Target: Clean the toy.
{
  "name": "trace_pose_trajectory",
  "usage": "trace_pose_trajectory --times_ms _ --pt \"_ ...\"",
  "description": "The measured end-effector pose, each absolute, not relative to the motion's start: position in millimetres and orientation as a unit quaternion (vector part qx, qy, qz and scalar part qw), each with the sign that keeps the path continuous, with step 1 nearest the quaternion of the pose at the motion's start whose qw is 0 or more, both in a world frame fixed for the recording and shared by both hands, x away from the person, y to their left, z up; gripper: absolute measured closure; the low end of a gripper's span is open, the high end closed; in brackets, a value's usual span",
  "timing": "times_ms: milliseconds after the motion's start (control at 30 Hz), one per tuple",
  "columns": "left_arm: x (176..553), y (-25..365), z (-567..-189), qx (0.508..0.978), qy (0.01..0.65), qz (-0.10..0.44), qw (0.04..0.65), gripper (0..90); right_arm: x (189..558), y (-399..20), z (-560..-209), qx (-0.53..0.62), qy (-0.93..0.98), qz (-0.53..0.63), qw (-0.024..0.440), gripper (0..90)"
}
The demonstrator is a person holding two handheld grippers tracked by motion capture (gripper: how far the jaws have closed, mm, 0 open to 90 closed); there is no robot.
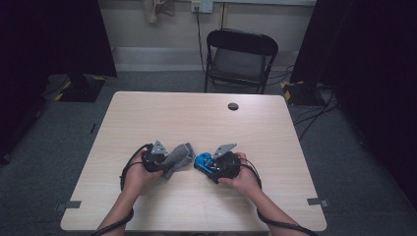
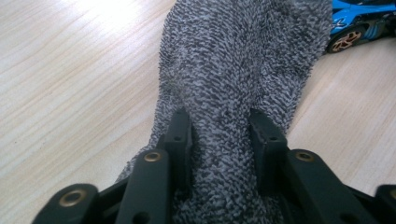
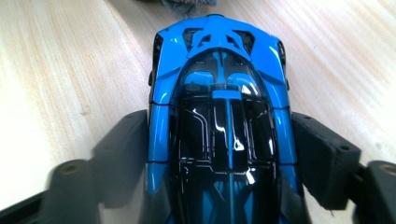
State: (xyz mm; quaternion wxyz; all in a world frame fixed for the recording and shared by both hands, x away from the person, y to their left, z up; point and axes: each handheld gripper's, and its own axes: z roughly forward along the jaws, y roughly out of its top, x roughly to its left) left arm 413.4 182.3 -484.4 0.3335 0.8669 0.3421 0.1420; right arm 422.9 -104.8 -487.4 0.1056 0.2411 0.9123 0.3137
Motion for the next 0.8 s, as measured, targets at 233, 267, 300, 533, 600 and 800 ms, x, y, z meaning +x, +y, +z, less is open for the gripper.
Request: trace_pose_trajectory --times_ms 233,267,300,533,600,800 --pt "415 185 -481 0.855 0.363 0.139 0.343 72.3 423 -103 -485 0.255 0.913 0.302 0.101 26.5" --pt "416 185 -478 0.850 0.371 0.137 0.349 72.5 423 -103 -485 0.255 0.913 0.301 0.101 26.6" --pt "417 186 -476 0.849 0.370 0.141 0.351 72.7 425 -104 -484 0.257 0.912 0.305 0.094 28.8" --pt "428 181 -458 0.829 0.386 0.146 0.376 72.7 428 -106 -476 0.252 0.915 0.304 0.079 28.9" --pt "429 177 -458 0.829 0.385 0.143 0.379 72.7 426 -107 -475 0.254 0.914 0.307 0.080 28.9" --pt "438 168 -460 0.822 0.406 0.137 0.375 72.7 418 -104 -461 0.233 0.913 0.326 0.078 28.9"
